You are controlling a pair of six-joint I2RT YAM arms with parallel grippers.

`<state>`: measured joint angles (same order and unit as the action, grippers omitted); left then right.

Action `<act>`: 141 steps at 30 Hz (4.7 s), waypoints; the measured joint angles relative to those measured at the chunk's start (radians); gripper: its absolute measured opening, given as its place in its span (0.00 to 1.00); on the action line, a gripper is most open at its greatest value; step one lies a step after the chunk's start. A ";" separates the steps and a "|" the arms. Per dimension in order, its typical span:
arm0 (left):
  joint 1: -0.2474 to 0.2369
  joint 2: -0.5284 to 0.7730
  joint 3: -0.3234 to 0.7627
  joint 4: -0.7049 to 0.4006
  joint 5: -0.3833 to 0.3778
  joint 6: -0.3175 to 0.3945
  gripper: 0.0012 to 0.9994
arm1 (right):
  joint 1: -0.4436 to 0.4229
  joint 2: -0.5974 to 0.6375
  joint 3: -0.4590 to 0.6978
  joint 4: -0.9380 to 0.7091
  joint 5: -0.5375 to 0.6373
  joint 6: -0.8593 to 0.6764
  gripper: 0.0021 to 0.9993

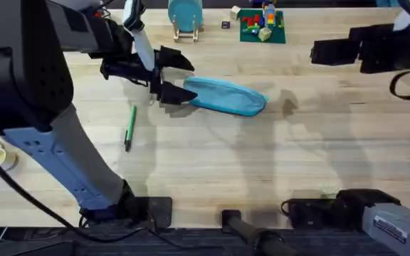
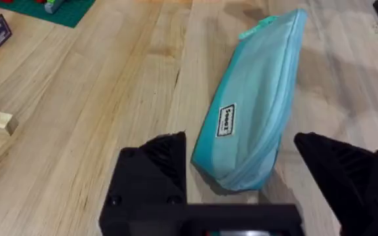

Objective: Unzip the bag, pick up the pens from the table one at a time and place them inside, then zip the bag closed.

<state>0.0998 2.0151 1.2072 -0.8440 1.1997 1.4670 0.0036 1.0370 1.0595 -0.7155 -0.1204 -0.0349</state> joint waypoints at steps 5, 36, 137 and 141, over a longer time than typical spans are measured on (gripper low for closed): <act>0.000 0.000 0.000 0.003 0.001 0.000 0.90 | 0.000 0.000 0.000 -0.001 0.000 -0.002 1.00; -0.005 0.000 0.000 0.022 0.035 0.004 0.04 | 0.000 0.000 0.000 -0.002 0.000 -0.003 1.00; -0.006 0.000 0.000 0.040 0.027 0.002 0.04 | 0.000 0.684 0.006 0.041 -0.576 -0.905 0.98; -0.006 0.000 0.000 0.040 0.027 0.002 0.04 | 0.000 0.685 0.006 0.046 -0.577 -0.905 0.98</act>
<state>0.0940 2.0151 1.2072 -0.8036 1.2266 1.4693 0.0036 1.7219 1.0653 -0.6690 -0.6971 -0.9401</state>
